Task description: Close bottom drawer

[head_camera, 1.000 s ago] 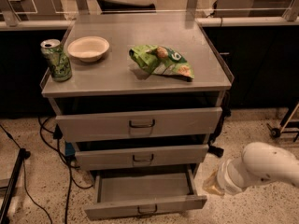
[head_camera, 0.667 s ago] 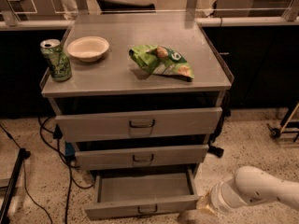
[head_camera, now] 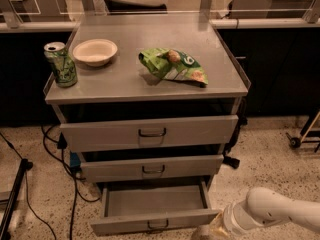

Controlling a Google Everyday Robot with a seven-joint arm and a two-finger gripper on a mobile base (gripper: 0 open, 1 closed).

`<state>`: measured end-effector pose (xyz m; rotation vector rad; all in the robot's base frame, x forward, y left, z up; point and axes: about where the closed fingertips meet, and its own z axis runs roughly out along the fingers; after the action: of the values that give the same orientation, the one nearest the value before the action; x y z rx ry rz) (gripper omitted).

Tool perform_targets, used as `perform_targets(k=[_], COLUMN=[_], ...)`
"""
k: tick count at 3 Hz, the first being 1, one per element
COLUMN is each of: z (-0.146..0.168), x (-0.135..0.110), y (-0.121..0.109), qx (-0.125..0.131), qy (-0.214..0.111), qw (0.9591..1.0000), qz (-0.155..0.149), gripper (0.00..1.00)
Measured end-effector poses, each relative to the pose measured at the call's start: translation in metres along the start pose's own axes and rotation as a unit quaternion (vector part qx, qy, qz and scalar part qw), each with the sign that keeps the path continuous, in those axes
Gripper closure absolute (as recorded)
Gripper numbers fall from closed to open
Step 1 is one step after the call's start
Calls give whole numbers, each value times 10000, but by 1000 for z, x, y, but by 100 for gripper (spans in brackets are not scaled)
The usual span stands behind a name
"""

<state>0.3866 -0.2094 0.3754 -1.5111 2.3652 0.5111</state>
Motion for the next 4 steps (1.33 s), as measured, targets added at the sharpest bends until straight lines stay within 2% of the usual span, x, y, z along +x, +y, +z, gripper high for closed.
perform_targets(k=[1, 2, 3, 4], z=[50, 127, 129, 146], x=[29, 55, 57, 71], y=[-11, -13, -14, -23], qx=[224, 168, 198, 453], qy=[-22, -307, -292, -172], qw=[9994, 9984, 9983, 9967], qz=[-260, -438, -462, -651], gripper=[100, 100, 100, 100])
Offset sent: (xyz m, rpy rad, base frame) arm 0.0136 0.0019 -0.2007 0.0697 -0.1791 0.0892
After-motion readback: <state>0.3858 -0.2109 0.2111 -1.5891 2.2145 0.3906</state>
